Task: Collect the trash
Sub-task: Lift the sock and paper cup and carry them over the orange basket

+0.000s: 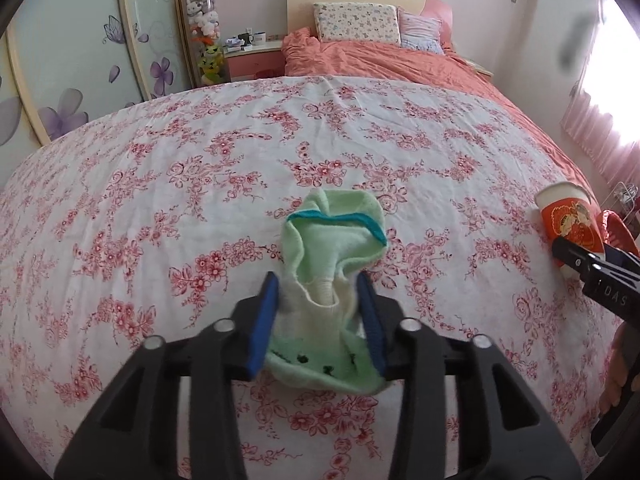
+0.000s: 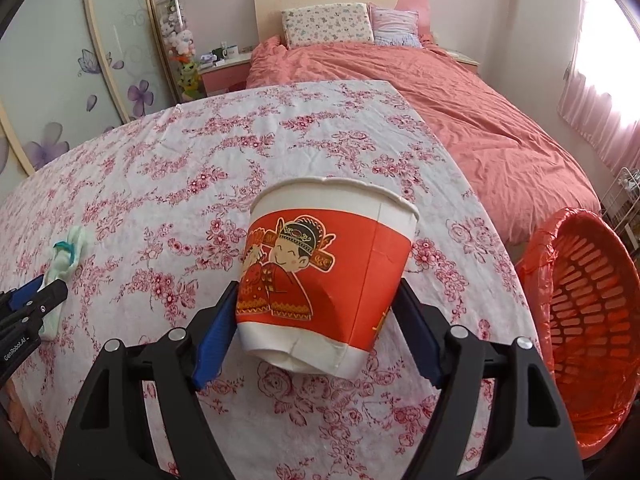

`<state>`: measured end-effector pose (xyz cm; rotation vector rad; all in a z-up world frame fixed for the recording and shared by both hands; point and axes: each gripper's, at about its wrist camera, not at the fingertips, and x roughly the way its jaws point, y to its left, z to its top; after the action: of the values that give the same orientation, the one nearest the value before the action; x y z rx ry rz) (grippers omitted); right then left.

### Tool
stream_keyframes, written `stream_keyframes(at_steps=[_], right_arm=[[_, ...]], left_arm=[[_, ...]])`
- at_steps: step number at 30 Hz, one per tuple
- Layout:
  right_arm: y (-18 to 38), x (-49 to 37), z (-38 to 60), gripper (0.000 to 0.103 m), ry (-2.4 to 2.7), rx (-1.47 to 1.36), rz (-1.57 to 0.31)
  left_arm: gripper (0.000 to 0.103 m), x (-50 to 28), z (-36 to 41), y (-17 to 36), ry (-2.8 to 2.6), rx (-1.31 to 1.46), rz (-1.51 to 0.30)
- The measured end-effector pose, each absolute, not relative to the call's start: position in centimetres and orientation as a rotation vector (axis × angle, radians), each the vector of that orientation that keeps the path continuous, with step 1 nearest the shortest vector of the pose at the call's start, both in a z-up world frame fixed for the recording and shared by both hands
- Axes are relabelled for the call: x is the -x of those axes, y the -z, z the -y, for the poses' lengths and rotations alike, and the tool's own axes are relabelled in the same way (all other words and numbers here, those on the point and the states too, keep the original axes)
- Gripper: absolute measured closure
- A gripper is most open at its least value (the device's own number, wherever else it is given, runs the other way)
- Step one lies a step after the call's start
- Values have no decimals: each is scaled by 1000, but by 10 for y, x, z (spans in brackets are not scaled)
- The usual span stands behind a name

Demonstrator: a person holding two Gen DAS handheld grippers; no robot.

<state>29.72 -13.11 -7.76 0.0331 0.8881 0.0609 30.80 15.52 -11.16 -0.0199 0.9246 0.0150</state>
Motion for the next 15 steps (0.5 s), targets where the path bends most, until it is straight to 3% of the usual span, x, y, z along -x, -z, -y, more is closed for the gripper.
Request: stream_keyframes(at_steps=[3,15], right_arm=[[77,-292,134,30,-76,-28,-876],[56,-268,145,30,-110,-40,-812]], left_arm=[[87,-307,-150,111,6,2,-918],[92,-297,-150,92,25,24,-877]])
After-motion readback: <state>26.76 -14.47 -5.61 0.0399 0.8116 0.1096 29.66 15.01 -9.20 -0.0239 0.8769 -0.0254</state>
